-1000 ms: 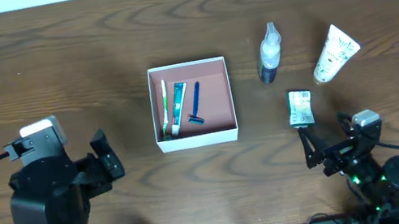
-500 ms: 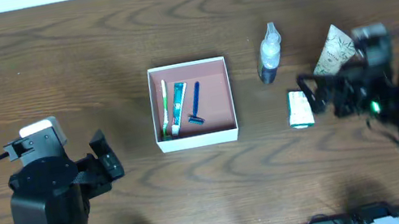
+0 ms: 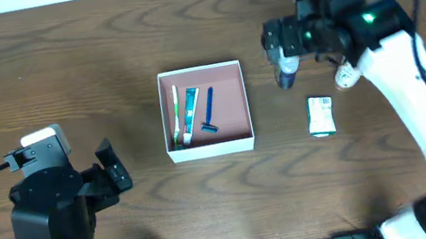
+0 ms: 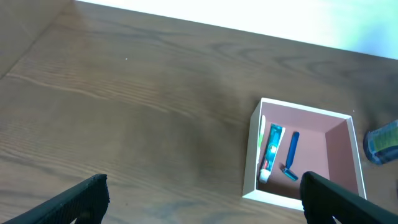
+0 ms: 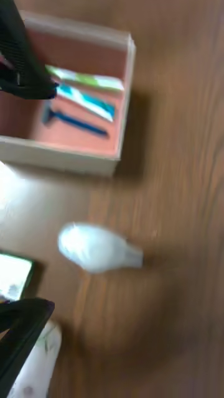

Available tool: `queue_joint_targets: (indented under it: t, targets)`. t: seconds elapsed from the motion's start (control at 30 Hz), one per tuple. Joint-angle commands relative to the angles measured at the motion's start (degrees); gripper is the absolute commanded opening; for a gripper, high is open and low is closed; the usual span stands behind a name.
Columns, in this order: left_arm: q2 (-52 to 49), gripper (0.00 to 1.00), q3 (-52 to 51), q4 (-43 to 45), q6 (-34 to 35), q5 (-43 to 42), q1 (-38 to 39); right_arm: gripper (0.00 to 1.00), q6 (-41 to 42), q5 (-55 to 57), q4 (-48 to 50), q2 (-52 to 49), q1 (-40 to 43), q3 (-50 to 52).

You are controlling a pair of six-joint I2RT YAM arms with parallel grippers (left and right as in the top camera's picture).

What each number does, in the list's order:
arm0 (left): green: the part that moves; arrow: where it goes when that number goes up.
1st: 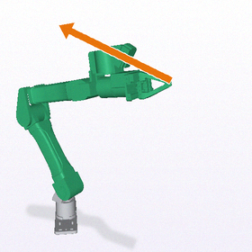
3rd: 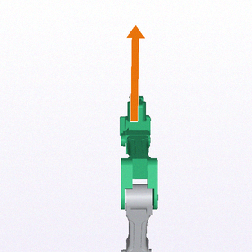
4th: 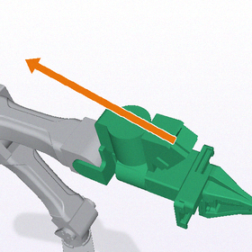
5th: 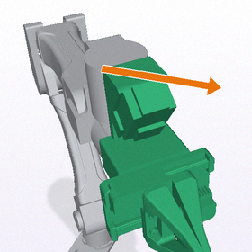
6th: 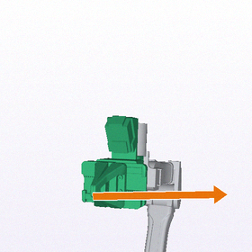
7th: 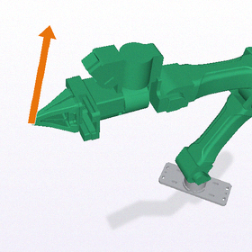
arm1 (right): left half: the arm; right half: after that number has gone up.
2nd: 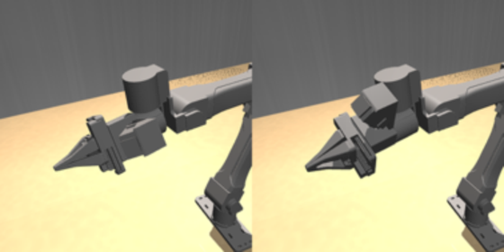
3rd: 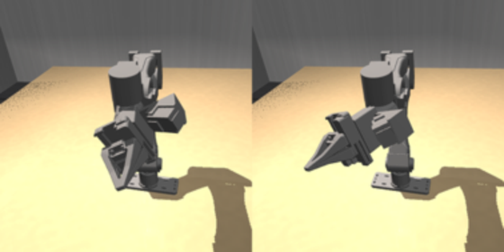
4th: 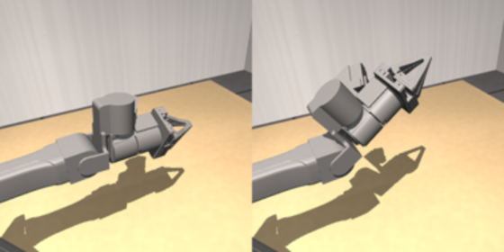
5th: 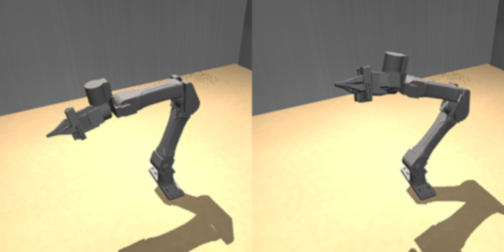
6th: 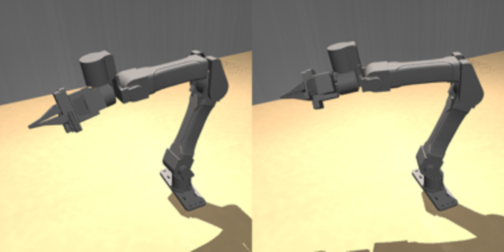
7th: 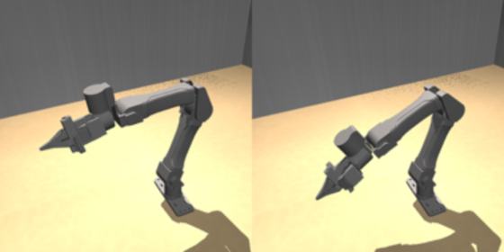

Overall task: Pack container
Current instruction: 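Reach right gripper to the clear blue bottle and grasp it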

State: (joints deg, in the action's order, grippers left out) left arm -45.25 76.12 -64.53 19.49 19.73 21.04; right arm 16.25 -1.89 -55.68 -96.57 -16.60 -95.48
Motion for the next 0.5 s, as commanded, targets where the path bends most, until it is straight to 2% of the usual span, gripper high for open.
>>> queue_joint_targets:
  t: [0.0, 0.17, 0.47]
  targets:
    - [0.0, 0.98, 0.3, -0.2, -0.3, 0.7, -0.3, 0.99, 5.3, 8.3, -0.7, -6.4, -0.2, -3.8]
    - [0.0, 0.98, 0.3, -0.2, -0.3, 0.7, -0.3, 0.98, 6.1, 9.1, -0.7, -13.8, 0.5, -4.5]
    - [0.0, 0.98, 0.3, -0.2, -0.3, 0.7, -0.3, 0.8, 7.1, 8.7, -1.2, -19.4, 0.0, -4.5]
